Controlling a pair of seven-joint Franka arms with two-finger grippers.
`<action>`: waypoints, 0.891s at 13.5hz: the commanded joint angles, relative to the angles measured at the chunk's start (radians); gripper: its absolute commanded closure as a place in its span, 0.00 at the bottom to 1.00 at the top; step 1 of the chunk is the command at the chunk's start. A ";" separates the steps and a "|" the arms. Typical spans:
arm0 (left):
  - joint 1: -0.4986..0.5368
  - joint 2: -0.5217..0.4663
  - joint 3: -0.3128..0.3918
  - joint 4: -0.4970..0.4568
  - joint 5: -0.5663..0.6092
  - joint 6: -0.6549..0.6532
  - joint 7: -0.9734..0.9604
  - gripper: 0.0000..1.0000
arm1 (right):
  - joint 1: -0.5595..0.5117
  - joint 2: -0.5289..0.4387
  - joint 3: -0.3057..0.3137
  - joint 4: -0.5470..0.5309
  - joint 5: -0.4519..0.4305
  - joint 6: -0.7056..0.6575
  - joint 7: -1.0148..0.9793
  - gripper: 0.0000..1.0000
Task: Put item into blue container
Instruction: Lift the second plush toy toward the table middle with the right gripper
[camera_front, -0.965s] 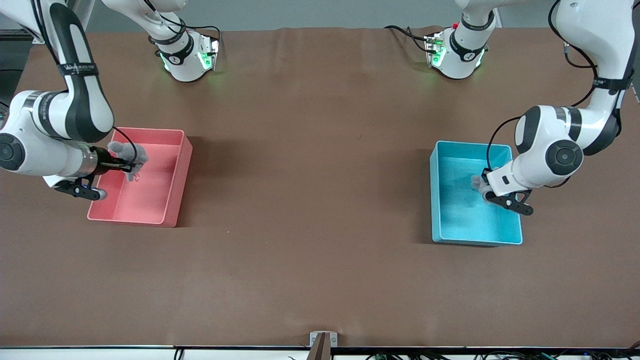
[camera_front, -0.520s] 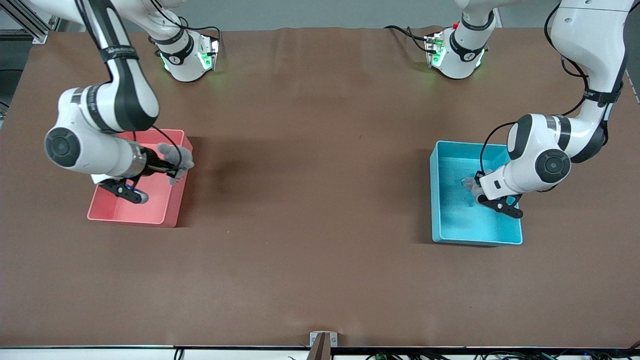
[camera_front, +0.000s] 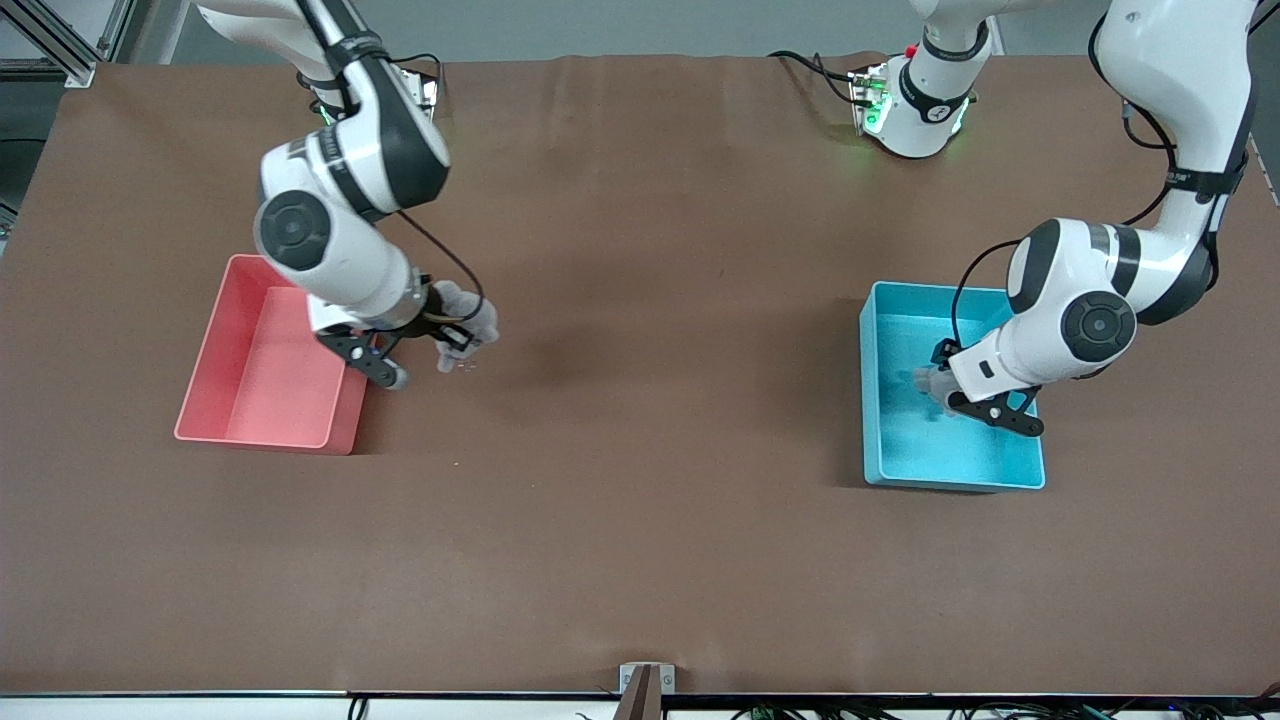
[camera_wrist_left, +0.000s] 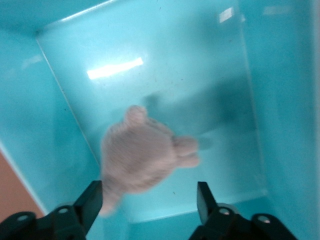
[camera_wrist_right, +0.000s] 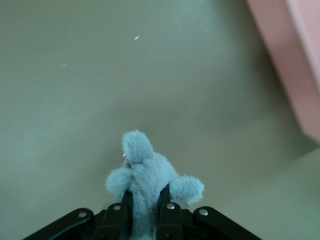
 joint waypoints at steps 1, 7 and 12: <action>0.000 -0.040 -0.073 0.123 0.004 -0.197 -0.097 0.00 | 0.069 0.106 -0.013 0.121 0.004 0.012 0.123 1.00; -0.032 -0.012 -0.251 0.241 -0.061 -0.270 -0.420 0.00 | 0.198 0.237 -0.015 0.198 -0.155 0.182 0.303 1.00; -0.119 0.048 -0.254 0.306 -0.062 -0.268 -0.557 0.00 | 0.261 0.298 -0.020 0.196 -0.277 0.259 0.345 0.99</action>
